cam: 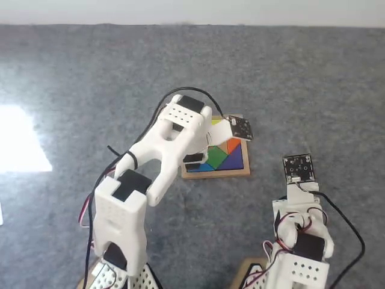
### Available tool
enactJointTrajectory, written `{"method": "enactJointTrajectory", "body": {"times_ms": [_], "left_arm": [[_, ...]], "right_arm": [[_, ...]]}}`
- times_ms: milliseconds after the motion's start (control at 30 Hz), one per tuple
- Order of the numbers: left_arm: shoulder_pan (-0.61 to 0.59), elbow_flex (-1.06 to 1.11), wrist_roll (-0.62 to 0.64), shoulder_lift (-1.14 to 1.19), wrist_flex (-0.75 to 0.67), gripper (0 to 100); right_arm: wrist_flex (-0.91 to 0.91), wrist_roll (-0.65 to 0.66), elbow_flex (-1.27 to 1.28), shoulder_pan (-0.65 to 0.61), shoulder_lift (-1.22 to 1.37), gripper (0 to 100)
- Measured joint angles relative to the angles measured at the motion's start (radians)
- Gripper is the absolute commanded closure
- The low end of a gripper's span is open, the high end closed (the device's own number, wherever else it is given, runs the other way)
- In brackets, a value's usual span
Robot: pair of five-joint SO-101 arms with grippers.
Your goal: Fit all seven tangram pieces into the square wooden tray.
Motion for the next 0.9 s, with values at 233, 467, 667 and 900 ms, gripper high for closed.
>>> {"method": "enactJointTrajectory", "body": {"times_ms": [233, 467, 667, 900], "left_arm": [[0.008, 0.021, 0.028, -0.012, -0.041, 92], [-0.011, -0.032, 0.195, -0.183, 0.071, 98], [0.031, 0.184, 0.353, -0.589, 0.014, 98], [-0.118, 0.781, 0.500, -1.140, -0.330, 98]], "right_arm": [[0.000, 0.000, 0.000, 0.000, 0.000, 86.3], [0.000, 0.000, 0.000, 0.000, 0.000, 86.5], [0.000, 0.000, 0.000, 0.000, 0.000, 89.0], [-0.006, 0.003, 0.000, 0.000, 0.000, 99.1]]}}
